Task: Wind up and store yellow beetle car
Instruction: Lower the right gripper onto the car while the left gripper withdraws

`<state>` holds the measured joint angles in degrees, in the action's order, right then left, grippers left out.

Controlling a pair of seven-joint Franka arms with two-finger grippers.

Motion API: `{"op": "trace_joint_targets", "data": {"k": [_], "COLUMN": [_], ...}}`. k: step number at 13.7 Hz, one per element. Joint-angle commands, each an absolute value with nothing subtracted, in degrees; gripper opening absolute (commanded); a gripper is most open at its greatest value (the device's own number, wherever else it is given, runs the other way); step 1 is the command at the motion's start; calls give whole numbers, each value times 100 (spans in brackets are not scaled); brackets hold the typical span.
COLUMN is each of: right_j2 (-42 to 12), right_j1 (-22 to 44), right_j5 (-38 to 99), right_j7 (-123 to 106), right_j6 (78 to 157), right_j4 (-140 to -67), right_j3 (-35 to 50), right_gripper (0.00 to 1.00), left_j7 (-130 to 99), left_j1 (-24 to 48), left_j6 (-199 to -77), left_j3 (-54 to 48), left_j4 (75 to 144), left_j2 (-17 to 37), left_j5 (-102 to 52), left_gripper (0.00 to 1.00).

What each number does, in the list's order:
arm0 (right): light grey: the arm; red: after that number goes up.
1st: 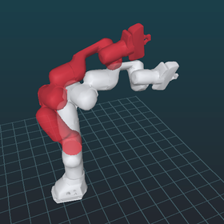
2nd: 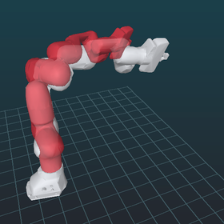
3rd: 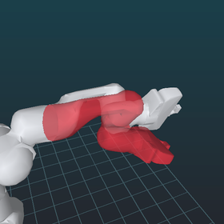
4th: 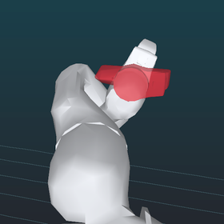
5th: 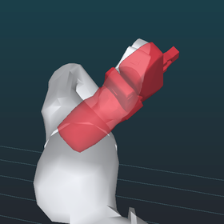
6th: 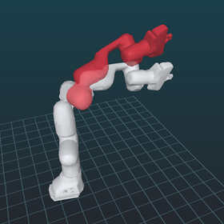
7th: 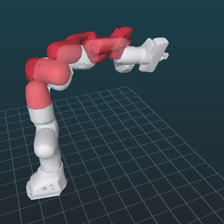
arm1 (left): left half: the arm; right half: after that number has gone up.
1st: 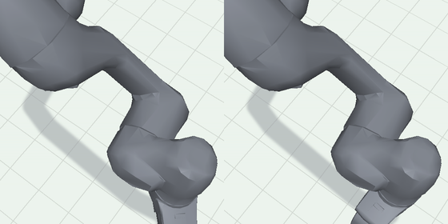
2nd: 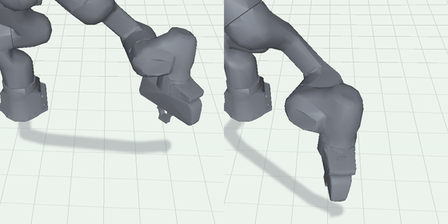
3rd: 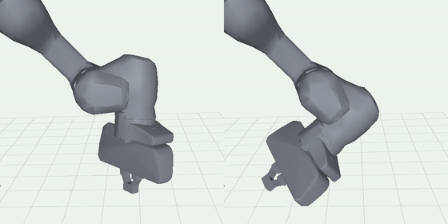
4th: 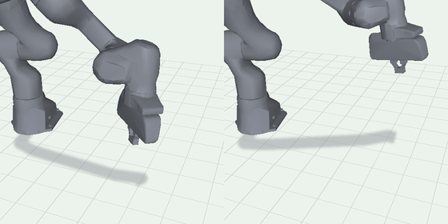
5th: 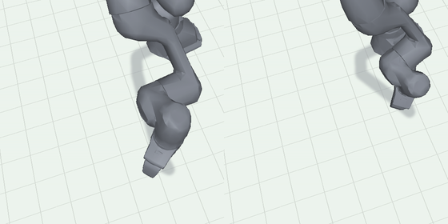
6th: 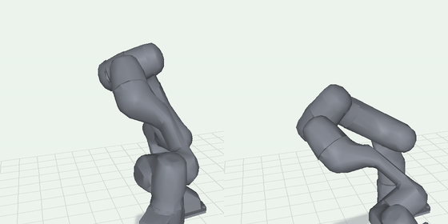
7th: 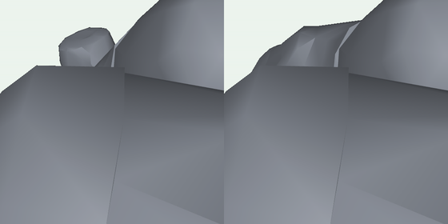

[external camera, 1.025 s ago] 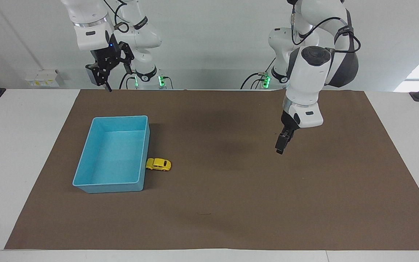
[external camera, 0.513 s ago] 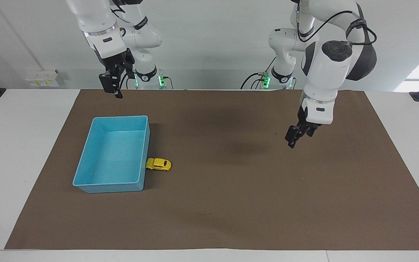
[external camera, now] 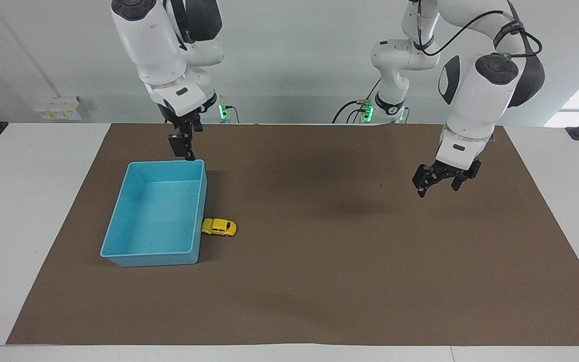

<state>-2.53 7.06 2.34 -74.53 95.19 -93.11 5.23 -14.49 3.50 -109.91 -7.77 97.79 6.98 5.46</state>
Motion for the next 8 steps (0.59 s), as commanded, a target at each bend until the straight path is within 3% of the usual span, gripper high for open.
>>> {"op": "trace_joint_targets", "data": {"k": [1,8], "right_j2": [-438,-940], "right_j1": [764,896], "right_j5": [185,123], "right_j7": [-7629,-7875], "right_j6": [9729,10353], "right_j4": [-9352,-9474], "right_j3": [545,536], "right_gripper": [100,100], "left_j7": [-373,360], "left_j1": [132,17], "left_j6": [-10662,-9766], "left_j3": [-809,-800], "left_j4": [9932,9546], "left_j2": [396,123], "left_j5": [510,519], "left_gripper": [100,100]}}
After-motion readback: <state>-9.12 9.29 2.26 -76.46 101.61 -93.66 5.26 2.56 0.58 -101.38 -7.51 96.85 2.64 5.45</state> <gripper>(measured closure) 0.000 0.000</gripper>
